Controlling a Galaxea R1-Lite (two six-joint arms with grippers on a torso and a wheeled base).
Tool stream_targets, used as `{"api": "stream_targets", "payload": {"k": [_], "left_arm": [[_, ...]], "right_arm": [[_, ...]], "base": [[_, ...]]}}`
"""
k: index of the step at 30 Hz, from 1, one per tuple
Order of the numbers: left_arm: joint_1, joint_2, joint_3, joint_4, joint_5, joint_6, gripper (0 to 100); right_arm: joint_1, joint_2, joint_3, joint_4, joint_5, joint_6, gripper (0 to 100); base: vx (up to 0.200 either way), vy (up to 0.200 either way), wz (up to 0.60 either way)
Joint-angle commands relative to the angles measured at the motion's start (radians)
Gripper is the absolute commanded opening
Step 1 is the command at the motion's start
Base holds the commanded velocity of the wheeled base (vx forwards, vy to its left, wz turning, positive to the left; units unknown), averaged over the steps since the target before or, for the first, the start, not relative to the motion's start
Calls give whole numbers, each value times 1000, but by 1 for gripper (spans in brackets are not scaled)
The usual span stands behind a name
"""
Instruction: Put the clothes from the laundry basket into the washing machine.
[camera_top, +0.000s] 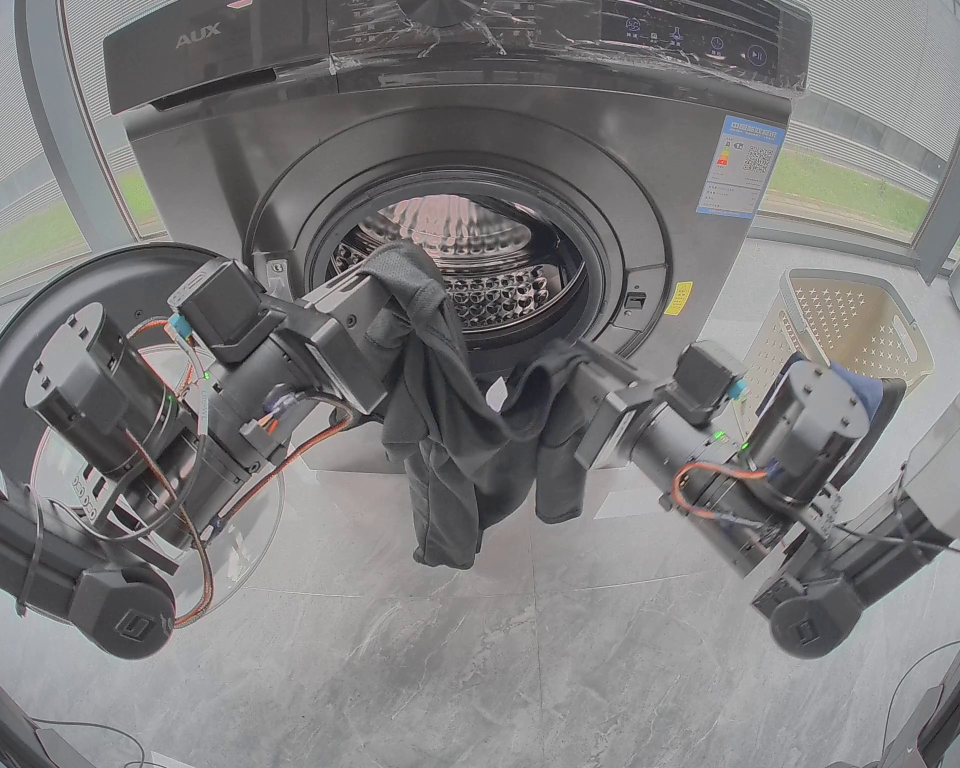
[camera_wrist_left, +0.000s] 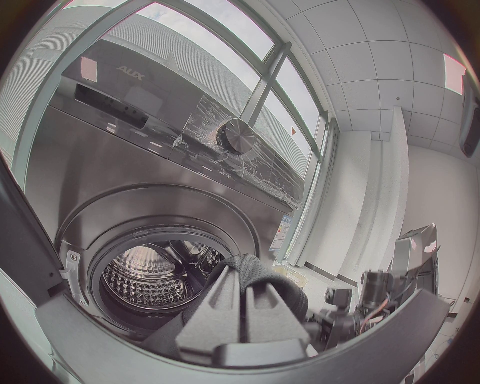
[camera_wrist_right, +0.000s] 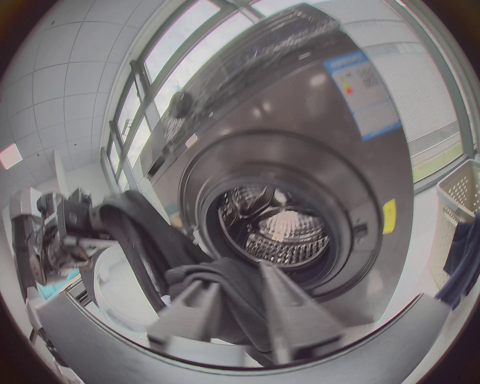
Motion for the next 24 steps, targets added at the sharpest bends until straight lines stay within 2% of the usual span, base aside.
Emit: {"api": "stream_targets", "payload": {"k": [1, 12, 15, 18, 21, 24], "left_arm": [[-4, 20, -10, -3, 6, -1, 0], [-6, 6, -12, -3, 5, -1, 0], [-6, 6, -12, -4, 3, 1, 0], [-7, 5, -10, -10, 3, 1, 0], [-16, 5, -10, -14, 3, 1, 0], [-20, 5, -10, -14, 5, 1, 0]], "right_arm": [[65, 162, -3, -8, 18, -7, 100], [59, 306, -24, -3, 71, -27, 100], [57, 349, -70, -6, 81, -31, 100], [31, 383, -130, 6, 101, -57, 100], [11, 414, -194, 11, 102, -82, 100], [-6, 432, -243, 26, 102, -85, 100]], "base": [[0, 0, 0], [0, 0, 0], [0, 0, 0], [0, 0, 0], [0, 0, 0], [0, 0, 0]]}}
